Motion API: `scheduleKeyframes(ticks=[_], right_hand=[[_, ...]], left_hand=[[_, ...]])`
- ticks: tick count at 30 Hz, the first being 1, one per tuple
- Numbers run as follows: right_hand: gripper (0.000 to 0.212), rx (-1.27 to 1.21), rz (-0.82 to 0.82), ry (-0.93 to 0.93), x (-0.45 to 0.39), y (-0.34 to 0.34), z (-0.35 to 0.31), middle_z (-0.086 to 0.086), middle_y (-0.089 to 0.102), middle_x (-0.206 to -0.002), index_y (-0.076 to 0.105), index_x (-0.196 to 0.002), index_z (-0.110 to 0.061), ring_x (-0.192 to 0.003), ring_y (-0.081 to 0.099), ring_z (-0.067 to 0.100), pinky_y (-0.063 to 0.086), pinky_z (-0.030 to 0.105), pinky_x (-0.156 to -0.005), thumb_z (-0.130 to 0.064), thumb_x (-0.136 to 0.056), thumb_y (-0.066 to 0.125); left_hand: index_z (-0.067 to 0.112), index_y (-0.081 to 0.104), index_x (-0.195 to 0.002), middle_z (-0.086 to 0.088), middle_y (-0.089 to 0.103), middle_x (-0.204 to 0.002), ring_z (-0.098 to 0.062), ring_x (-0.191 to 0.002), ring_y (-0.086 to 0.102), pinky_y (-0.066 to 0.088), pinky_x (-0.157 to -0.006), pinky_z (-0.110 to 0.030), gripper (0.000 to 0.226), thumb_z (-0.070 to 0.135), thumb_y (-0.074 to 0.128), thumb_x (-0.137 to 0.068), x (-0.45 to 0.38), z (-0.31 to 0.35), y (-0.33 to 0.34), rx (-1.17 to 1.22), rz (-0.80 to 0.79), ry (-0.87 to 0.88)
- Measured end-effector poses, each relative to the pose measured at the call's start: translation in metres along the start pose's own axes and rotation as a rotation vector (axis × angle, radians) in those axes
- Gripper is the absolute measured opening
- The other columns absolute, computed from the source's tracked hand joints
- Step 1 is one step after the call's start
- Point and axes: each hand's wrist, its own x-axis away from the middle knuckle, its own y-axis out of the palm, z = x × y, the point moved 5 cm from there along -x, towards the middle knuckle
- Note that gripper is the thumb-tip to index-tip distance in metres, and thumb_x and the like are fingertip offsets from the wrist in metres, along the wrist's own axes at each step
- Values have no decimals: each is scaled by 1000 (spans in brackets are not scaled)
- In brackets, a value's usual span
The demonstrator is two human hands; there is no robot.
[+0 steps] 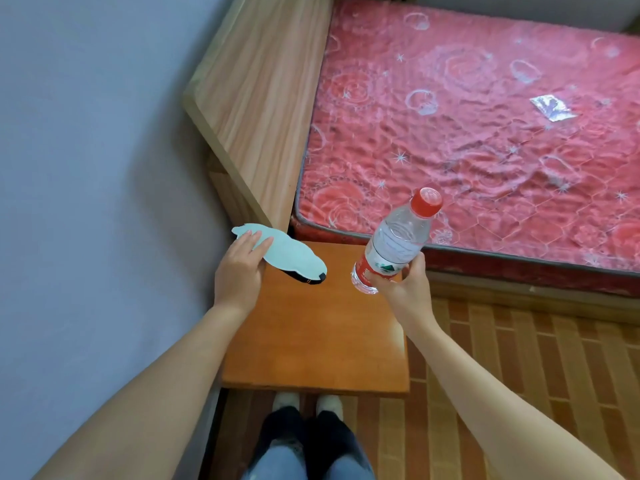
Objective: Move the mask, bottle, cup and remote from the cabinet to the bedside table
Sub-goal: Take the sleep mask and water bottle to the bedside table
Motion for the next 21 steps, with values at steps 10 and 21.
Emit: scheduleKeyframes(ticks=[10,21], right_hand=[[58,64,11,13,-54,56,55,-23,53,-95,40,-109,-27,-91,55,-9,50,25,-83,-20,-67,80],[66,110,35,-17,-106,122,164,1,55,-119,40,-122,-14,-105,55,12,46,21,-85,-21,-69,78]], left_hand=[[5,57,-123,-19,51,-134,-34,-129,41,38,-102,-45,46,-14,46,-83,-30,-64,68,-18,-48,-88],[6,49,-130,-19,45,-139,-36,-133,34,33,-104,-49,44,-5,52,-87,-26,-125,174,-95,-91,-146]])
